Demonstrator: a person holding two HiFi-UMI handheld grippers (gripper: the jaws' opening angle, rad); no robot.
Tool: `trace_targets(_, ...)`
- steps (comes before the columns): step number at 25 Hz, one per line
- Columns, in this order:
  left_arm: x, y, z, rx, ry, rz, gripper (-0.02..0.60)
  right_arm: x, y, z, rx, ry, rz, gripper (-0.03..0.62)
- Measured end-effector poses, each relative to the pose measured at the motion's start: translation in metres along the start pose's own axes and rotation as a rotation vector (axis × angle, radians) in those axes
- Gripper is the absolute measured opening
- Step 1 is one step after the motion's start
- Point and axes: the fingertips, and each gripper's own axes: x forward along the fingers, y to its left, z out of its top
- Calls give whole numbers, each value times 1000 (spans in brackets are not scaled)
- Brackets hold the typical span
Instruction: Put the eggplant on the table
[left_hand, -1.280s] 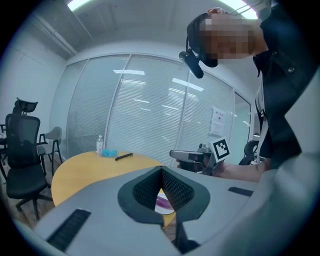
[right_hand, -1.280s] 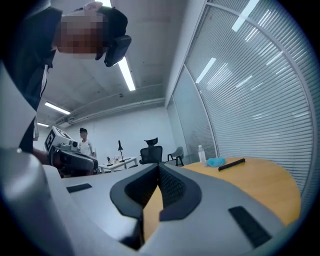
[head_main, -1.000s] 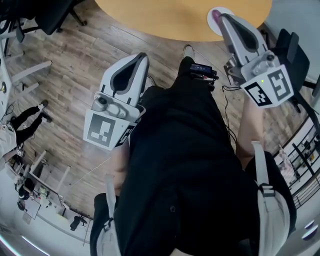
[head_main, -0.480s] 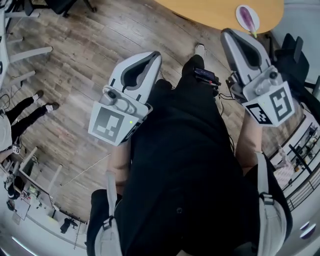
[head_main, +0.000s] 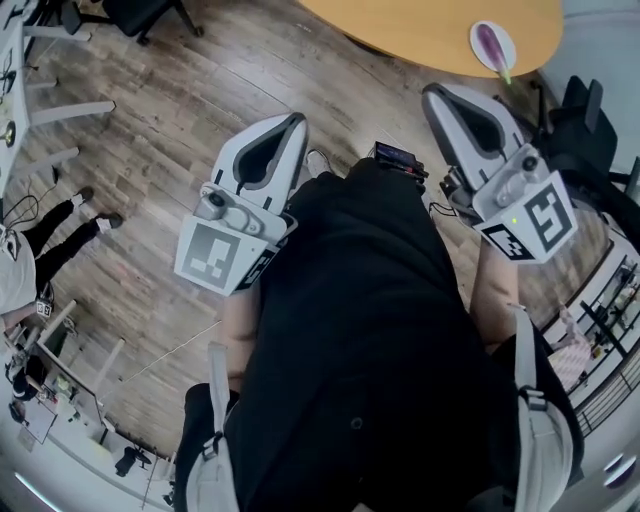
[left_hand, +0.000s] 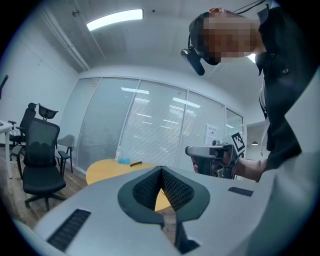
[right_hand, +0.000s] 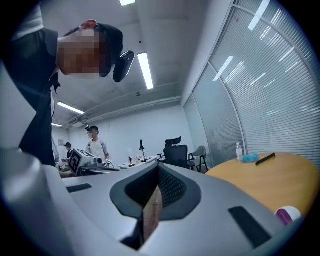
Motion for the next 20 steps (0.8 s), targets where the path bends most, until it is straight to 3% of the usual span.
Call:
trace_targets(2, 4, -2, -9, -3, 17, 5, 12, -1, -5, -3, 5, 14, 2, 17)
trace_targets(9, 35, -25, 30, 1, -50, -57, 12, -15, -12, 2, -6, 30, -13, 17)
trace_targets(20, 23, -11, 7, -16, -26, -59, 12, -10, -10, 3, -12, 41, -54, 17)
